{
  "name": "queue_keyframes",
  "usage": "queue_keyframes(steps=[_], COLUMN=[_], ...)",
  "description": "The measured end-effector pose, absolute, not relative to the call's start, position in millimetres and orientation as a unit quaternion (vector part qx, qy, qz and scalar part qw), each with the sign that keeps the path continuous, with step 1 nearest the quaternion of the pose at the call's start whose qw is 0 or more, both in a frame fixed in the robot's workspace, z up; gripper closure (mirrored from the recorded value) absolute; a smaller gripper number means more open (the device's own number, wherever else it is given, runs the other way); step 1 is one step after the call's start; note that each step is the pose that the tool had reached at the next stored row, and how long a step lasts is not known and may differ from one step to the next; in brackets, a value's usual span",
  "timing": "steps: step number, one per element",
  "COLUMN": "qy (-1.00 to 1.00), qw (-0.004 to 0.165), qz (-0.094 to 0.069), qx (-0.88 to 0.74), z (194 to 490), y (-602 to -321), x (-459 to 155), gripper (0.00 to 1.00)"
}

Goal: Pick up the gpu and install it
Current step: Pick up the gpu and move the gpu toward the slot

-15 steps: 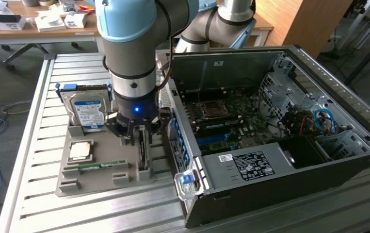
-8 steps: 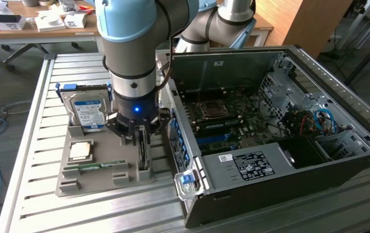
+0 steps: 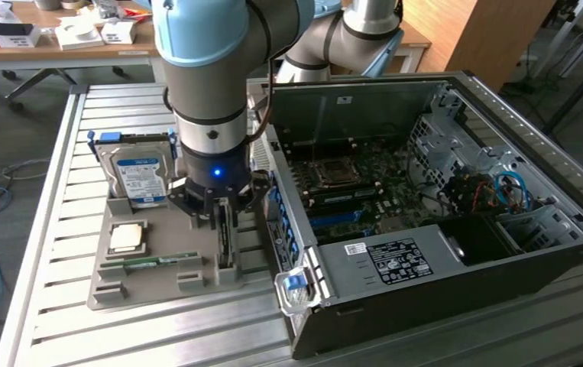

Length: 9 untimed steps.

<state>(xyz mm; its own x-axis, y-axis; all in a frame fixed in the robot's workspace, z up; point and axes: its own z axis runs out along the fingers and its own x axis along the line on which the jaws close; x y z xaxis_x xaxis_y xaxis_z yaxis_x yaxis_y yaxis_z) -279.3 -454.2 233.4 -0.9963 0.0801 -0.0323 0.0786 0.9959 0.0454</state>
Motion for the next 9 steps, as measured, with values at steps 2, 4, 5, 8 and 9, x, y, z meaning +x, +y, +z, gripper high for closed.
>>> queue_keyframes(steps=[2, 4, 5, 8, 9], qy=[0.999, 0.999, 0.999, 0.999, 0.999], qw=[0.017, 0.017, 0.017, 0.017, 0.017], qz=[0.022, 0.022, 0.022, 0.022, 0.022], qx=[0.04, 0.04, 0.04, 0.04, 0.04], z=[231.7, 231.6, 231.6, 231.5, 231.5], y=[-454.3, -454.3, -454.3, -454.3, -454.3], x=[-279.3, -279.3, -279.3, -279.3, -279.3], gripper=[0.61, 0.61, 0.61, 0.61, 0.61])
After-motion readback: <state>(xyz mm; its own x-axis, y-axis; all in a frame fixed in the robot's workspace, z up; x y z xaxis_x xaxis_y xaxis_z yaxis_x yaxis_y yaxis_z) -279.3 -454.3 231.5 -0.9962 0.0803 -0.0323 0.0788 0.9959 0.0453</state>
